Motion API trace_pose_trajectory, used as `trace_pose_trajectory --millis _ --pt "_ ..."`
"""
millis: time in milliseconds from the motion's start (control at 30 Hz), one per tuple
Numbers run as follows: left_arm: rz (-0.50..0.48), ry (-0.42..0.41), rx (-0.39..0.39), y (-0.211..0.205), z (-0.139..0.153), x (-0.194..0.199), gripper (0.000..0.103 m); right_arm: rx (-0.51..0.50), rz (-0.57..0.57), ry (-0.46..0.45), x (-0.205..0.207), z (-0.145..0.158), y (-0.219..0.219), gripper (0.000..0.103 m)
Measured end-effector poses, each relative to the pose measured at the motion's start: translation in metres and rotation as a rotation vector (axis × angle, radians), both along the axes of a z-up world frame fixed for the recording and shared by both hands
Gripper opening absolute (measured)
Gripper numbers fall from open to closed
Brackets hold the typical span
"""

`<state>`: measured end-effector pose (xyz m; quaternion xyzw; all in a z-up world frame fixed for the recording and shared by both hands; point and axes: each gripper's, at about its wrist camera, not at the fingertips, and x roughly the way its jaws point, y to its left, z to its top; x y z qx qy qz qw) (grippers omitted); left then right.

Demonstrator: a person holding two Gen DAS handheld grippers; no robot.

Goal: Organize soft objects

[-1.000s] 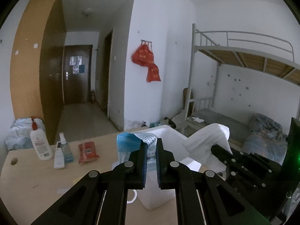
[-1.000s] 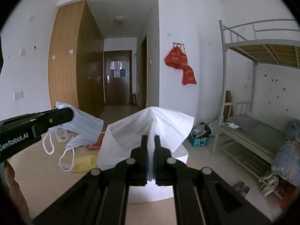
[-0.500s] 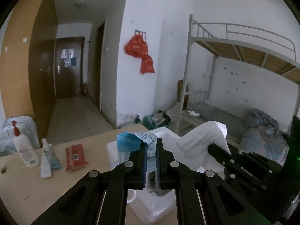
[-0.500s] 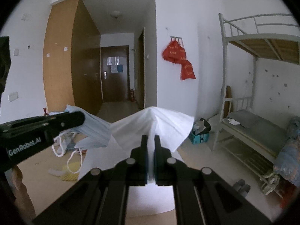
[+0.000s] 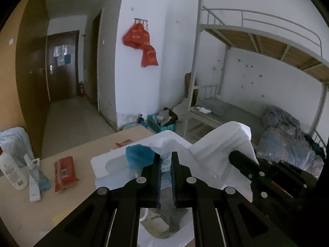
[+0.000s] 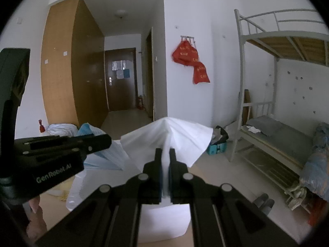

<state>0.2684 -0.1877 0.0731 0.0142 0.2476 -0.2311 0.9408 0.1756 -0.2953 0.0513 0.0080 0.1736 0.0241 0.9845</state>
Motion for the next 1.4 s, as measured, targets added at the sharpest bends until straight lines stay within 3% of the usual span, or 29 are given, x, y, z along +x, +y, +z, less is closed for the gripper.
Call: trace_pose_trajectory --millis 367,400,467,500,533,600,1033,1400 --pt "0.004 -0.01 0.041 -0.01 -0.004 0.001 0.012 0.003 -0.024 -0.012 -0.004 0.005 -0.005 0.007" --pt "0.01 -0.014 0.048 -0.011 -0.004 0.0 0.021 0.002 -0.025 -0.013 -0.005 0.005 -0.005 0.007" --pt "0.015 -0.009 0.057 -0.012 -0.004 0.001 0.054 0.004 -0.029 -0.016 -0.004 0.006 -0.006 0.007" --pt "0.02 -0.009 0.06 -0.011 -0.004 0.0 0.078 0.004 -0.029 -0.016 -0.004 0.006 -0.006 0.007" --pt "0.03 -0.019 0.055 -0.009 -0.003 -0.001 0.093 0.004 -0.031 -0.017 -0.005 0.006 -0.006 0.007" --pt "0.064 -0.073 0.034 -0.004 0.001 -0.008 0.099 0.006 -0.032 -0.019 -0.005 0.006 -0.007 0.007" --pt "0.126 -0.11 0.086 0.012 0.003 -0.017 0.1 0.004 -0.006 -0.006 0.004 0.006 -0.003 0.007" --pt "0.309 -0.117 0.057 0.074 0.012 -0.028 0.1 0.008 0.101 0.022 0.026 0.001 0.023 0.007"
